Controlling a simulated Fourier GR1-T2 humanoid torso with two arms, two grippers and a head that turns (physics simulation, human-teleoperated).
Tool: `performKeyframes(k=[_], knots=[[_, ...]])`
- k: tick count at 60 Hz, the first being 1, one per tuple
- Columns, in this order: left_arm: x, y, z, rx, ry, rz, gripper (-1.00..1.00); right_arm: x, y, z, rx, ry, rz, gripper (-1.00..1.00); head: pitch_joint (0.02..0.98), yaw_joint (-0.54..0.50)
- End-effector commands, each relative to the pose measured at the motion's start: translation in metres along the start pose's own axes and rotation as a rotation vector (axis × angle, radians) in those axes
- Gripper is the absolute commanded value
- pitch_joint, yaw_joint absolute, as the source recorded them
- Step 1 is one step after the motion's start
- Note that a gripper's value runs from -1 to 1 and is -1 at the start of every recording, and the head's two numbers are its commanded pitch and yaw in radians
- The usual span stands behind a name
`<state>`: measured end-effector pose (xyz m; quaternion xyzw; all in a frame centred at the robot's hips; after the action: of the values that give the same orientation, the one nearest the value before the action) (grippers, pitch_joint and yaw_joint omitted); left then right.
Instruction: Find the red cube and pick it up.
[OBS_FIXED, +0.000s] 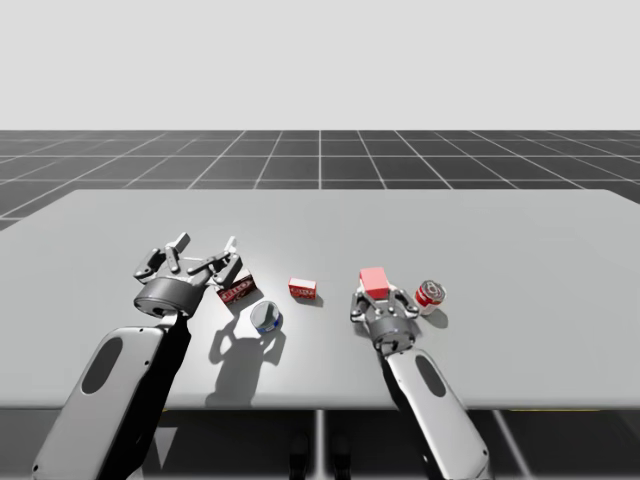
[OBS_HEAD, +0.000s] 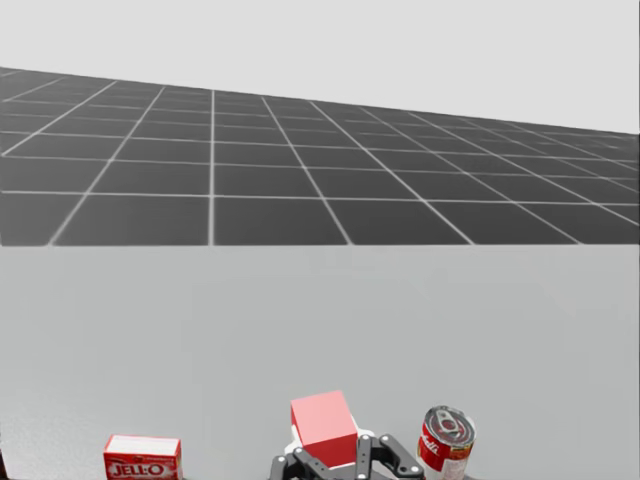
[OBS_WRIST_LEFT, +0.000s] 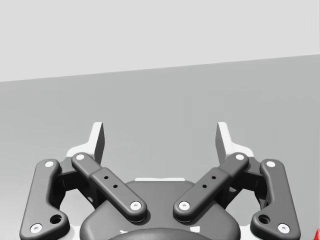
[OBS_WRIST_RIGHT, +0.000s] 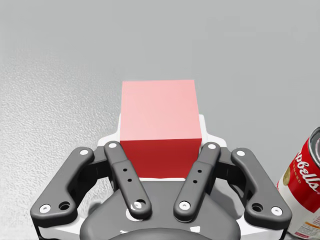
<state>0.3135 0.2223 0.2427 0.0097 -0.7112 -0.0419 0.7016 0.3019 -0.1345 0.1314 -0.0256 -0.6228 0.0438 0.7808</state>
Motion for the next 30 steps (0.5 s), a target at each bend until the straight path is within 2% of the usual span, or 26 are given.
performKeyframes(k=[1, 8, 16, 30], knots=[[0.0, 0.001, -0.001, 0.001, 0.0, -0.001, -1.0, 0.019, -0.012, 0.004, -0.11, -0.058, -0.019, 1.0, 0.437, -0.23], [0.0, 0.001, -0.001, 0.001, -0.001, -0.002, -1.0, 0.041, -0.013, 0.011, -0.105, -0.109, -0.029, 1.0, 0.437, -0.23], [0.0, 0.001, -0.001, 0.003, -0.001, -0.002, -1.0, 0.073, -0.019, 0.02, -0.113, -0.19, -0.027, 1.0, 0.439, -0.23], [0.0, 0.001, -0.001, 0.004, -0.003, -0.004, -1.0, 0.131, -0.031, 0.038, -0.15, -0.347, -0.045, 1.0, 0.439, -0.24]])
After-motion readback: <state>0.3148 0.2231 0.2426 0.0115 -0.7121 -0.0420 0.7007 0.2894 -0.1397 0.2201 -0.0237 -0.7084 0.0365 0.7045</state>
